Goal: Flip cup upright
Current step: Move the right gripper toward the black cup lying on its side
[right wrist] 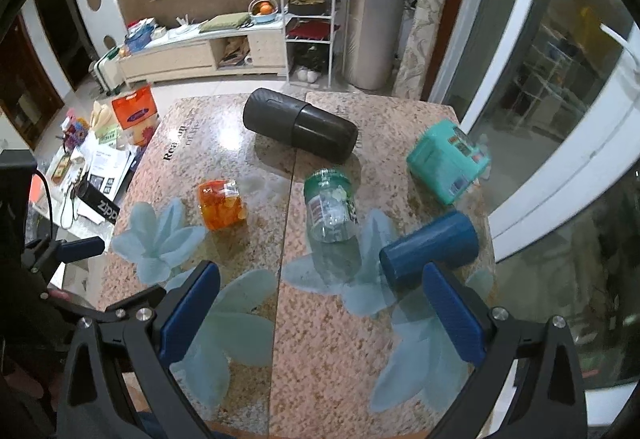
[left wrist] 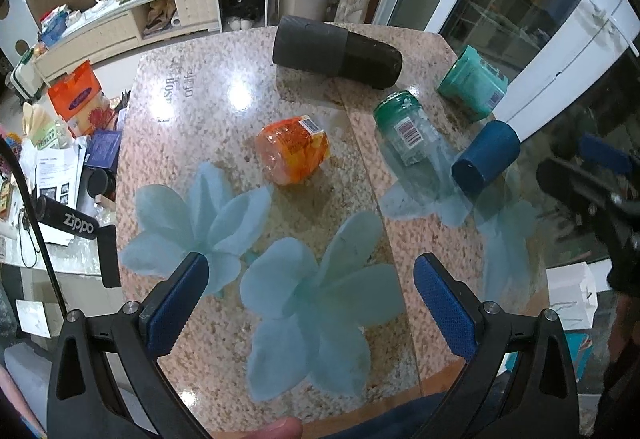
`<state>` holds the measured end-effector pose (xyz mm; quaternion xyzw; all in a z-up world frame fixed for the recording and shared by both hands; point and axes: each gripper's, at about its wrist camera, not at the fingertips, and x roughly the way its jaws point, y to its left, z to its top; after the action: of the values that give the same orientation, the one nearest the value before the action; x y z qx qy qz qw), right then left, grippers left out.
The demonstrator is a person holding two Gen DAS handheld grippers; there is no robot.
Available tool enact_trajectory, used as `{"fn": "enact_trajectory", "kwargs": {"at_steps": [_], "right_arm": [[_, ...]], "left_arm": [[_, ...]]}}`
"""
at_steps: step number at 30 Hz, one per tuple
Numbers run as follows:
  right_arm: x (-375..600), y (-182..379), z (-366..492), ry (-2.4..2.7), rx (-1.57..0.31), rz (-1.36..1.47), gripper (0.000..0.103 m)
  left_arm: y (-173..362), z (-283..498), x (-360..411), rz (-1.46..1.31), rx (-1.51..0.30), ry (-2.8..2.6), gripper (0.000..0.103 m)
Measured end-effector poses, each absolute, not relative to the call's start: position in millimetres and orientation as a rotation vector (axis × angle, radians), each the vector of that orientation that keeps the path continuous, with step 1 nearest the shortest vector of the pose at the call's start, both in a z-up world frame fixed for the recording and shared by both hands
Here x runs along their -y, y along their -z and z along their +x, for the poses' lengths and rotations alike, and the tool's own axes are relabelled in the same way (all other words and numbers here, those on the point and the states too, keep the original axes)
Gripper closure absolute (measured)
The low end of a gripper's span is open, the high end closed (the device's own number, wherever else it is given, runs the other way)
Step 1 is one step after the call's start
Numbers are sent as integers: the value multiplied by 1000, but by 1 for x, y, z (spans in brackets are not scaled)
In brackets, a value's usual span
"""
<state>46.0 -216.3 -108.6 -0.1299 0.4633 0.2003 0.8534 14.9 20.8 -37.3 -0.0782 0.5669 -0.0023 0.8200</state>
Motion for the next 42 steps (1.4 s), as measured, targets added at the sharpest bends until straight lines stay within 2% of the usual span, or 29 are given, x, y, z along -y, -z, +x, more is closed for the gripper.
{"fn": "enact_trajectory", "kwargs": {"at_steps": [19, 42], "right_arm": [[155, 121, 149, -687, -996, -535, 1], [88, 192, 251, -938, -1060, -877, 1]], "left_arm": [[89, 46, -27, -321, -1263, -47, 0], [128, 71, -30, -385, -1238, -69, 0]]}}
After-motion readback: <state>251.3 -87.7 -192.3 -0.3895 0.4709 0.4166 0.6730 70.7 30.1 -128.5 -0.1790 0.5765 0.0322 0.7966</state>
